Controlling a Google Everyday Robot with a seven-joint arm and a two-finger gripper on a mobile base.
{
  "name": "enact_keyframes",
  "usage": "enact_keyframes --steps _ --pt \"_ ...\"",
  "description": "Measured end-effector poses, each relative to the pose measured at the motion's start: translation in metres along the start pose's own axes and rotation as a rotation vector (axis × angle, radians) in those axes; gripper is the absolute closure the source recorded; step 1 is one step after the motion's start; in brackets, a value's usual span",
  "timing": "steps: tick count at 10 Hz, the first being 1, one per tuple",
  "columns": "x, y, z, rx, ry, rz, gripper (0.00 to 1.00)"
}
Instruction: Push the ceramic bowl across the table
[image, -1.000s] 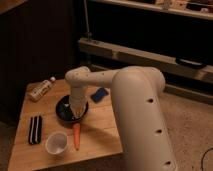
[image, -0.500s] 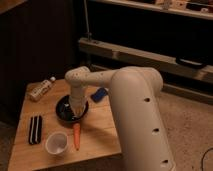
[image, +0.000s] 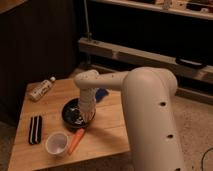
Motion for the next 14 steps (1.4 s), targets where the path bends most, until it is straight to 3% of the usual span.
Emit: enact_keyframes --steps 5,11,14 --pt "0.044 -0.02 0.005 0.015 0.065 0.09 1.0" --pt "0.068 -0.026 0.016 0.041 0.118 0.13 1.0" --pt "0.101 -0.038 0.019 0.049 0.151 0.184 1.0"
